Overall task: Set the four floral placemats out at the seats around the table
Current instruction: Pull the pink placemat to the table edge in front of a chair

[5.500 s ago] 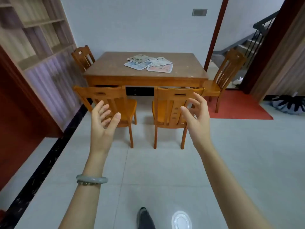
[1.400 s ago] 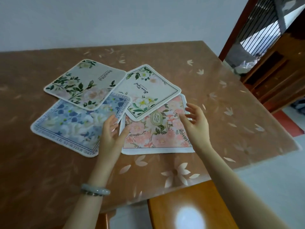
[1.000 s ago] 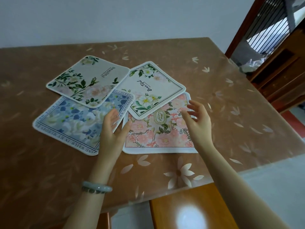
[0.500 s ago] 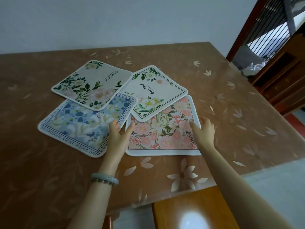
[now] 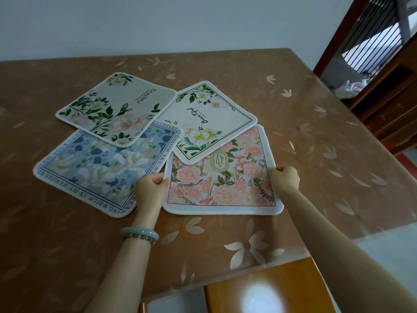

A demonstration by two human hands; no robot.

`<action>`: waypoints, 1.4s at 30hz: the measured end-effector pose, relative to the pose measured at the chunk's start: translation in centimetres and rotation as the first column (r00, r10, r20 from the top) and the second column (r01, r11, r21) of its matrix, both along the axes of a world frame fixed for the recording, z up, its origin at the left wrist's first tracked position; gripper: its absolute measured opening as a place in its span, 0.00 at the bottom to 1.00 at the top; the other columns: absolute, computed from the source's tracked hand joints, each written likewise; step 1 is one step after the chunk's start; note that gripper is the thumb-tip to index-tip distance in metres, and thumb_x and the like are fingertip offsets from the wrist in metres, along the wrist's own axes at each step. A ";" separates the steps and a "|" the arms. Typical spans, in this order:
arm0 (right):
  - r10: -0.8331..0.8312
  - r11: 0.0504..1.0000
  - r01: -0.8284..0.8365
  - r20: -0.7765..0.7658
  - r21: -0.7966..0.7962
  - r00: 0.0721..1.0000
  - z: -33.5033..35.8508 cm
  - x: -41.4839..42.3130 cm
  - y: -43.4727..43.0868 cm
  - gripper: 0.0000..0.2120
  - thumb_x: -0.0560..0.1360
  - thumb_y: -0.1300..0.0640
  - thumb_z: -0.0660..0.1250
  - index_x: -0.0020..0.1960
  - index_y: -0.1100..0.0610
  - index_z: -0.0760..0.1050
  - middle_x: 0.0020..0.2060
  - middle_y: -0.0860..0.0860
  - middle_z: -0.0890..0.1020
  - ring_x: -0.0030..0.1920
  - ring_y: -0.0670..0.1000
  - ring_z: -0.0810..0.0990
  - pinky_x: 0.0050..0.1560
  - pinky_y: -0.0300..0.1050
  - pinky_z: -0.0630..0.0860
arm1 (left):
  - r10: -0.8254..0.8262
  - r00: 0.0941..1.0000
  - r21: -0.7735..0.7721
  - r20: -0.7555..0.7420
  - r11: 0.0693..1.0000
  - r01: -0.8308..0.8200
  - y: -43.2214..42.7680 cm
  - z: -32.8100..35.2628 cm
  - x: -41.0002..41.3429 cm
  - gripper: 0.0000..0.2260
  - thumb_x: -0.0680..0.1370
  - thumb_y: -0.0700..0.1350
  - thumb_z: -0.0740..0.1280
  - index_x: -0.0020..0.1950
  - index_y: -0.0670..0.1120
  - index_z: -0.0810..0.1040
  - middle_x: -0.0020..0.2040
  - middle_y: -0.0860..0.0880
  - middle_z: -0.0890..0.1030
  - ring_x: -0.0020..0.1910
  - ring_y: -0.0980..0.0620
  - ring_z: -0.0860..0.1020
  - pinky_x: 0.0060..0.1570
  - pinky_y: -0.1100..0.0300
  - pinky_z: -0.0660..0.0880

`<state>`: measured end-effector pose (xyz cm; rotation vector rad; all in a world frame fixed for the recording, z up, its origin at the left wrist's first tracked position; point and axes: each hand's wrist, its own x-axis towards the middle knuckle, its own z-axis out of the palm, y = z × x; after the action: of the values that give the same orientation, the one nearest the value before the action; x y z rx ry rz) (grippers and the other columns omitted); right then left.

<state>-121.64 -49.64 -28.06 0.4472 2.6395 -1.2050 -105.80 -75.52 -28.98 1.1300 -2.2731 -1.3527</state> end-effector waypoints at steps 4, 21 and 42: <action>-0.011 1.000 0.011 -0.027 -0.013 1.000 -0.2 -0.2 -0.1 0.05 0.76 0.62 0.61 0.44 0.61 0.74 0.35 0.53 0.76 0.34 0.52 0.74 0.30 0.41 0.66 | 0.090 0.995 0.079 0.044 0.992 -0.093 -0.2 0.1 -0.2 0.13 0.73 0.38 0.72 0.57 0.39 0.80 0.49 0.44 0.83 0.39 0.55 0.77 0.37 0.65 0.70; -0.040 0.999 0.041 -0.119 0.003 0.992 3.1 2.6 11.3 0.05 0.77 0.59 0.64 0.45 0.60 0.75 0.33 0.50 0.74 0.30 0.47 0.72 0.26 0.37 0.64 | 0.073 0.995 0.226 0.073 0.970 -0.088 11.7 1.9 4.9 0.05 0.72 0.36 0.71 0.45 0.44 0.80 0.37 0.50 0.81 0.39 0.50 0.81 0.35 0.60 0.74; -0.076 0.993 0.059 -0.183 -0.099 0.980 3.8 -1.1 15.7 0.07 0.77 0.58 0.65 0.50 0.61 0.77 0.39 0.55 0.79 0.32 0.48 0.74 0.28 0.38 0.66 | 0.064 0.998 0.123 0.000 0.990 -0.064 16.8 3.0 0.9 0.03 0.73 0.35 0.71 0.44 0.42 0.79 0.35 0.57 0.77 0.31 0.69 0.71 0.18 0.75 0.66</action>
<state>-122.75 -33.91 -24.25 0.4306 2.7266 -1.4507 -104.90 -58.69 -25.94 1.2263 -2.1569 -1.4863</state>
